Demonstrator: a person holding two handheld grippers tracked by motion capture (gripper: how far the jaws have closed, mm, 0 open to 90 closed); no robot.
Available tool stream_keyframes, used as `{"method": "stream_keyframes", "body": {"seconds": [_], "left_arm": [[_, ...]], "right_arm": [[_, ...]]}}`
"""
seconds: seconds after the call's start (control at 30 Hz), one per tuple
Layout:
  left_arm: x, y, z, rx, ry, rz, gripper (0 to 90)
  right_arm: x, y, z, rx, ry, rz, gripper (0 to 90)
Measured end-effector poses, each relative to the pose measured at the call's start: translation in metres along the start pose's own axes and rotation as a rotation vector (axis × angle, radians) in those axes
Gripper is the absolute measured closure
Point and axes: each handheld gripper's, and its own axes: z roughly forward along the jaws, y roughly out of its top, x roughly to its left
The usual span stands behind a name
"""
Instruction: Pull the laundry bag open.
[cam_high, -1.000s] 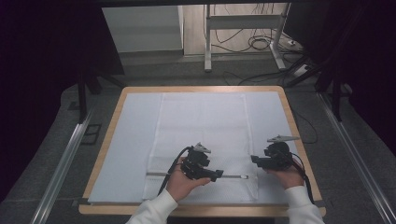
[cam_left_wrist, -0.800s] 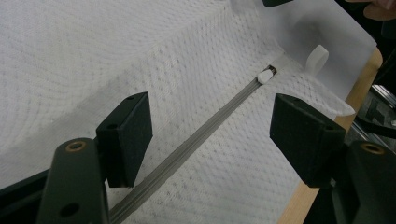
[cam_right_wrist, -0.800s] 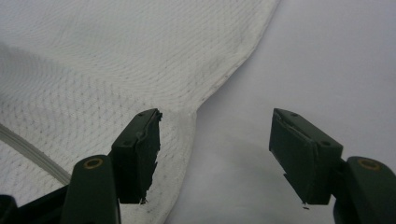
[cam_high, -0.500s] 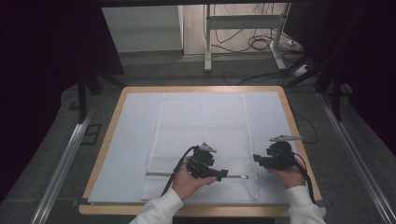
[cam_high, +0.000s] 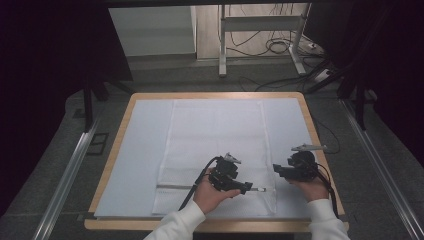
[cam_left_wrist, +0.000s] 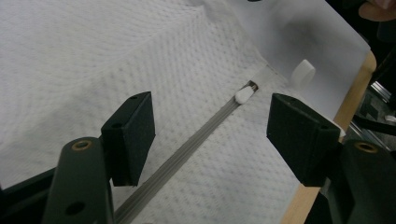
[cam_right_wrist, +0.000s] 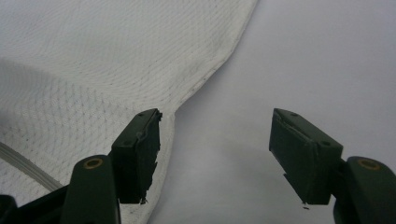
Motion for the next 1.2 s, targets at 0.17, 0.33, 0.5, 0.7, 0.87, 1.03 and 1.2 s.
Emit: {"method": "stream_keyframes", "body": {"seconds": [0.17,0.33,0.5,0.7,0.87,1.03,1.2], "left_arm": [[-0.007,0.003,0.007,0.016,-0.017,0.011,33.3],[-0.012,0.005,0.015,0.026,-0.034,0.007,34.3],[-0.016,0.007,0.018,0.028,-0.046,0.008,35.5],[-0.019,0.008,0.021,0.034,-0.054,0.012,35.5],[-0.021,0.009,0.027,0.043,-0.068,0.007,36.2],[-0.022,0.01,0.032,0.051,-0.076,0.003,36.9],[-0.025,0.01,0.037,0.065,-0.078,0.008,36.9]], "right_arm": [[-0.002,0.0,-0.001,-0.006,-0.002,0.0,33.0],[-0.003,0.0,-0.001,-0.008,-0.004,0.0,32.8],[-0.003,0.0,-0.002,-0.013,-0.011,-0.001,32.8],[-0.003,0.0,-0.002,-0.011,-0.012,0.005,32.7],[-0.003,0.0,-0.002,-0.013,-0.016,0.002,32.6],[-0.005,0.0,-0.004,-0.022,-0.024,0.008,32.6],[-0.005,0.0,-0.005,-0.033,-0.031,0.013,32.7]]}}
